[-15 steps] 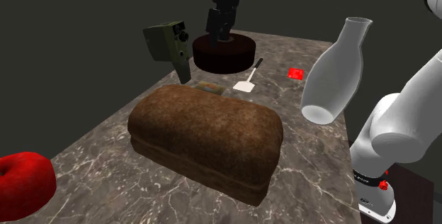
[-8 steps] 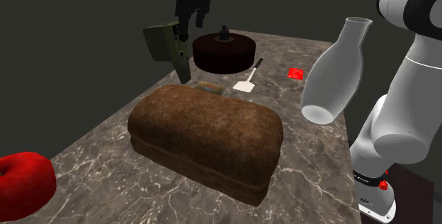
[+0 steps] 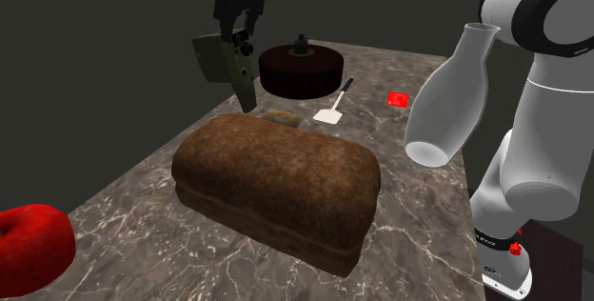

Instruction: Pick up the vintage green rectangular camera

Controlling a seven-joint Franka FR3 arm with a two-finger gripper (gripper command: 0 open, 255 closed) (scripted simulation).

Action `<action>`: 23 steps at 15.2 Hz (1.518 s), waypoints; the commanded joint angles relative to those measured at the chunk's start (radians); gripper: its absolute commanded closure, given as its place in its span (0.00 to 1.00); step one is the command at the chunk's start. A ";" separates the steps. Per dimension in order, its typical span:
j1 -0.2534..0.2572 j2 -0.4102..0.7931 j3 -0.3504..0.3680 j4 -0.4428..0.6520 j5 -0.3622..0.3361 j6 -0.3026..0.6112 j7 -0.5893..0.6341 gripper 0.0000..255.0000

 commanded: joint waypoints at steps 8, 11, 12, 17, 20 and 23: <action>-0.007 -0.023 -0.001 -0.082 0.009 0.060 -0.005 1.00; -0.006 -0.022 -0.001 -0.080 0.009 0.059 -0.004 1.00; -0.006 -0.022 -0.001 -0.080 0.009 0.060 -0.004 1.00; -0.001 -0.002 0.000 -0.010 0.000 0.009 0.000 1.00; 0.010 0.030 0.002 0.077 -0.013 -0.047 0.007 1.00; 0.025 0.070 0.004 0.179 -0.029 -0.110 0.015 1.00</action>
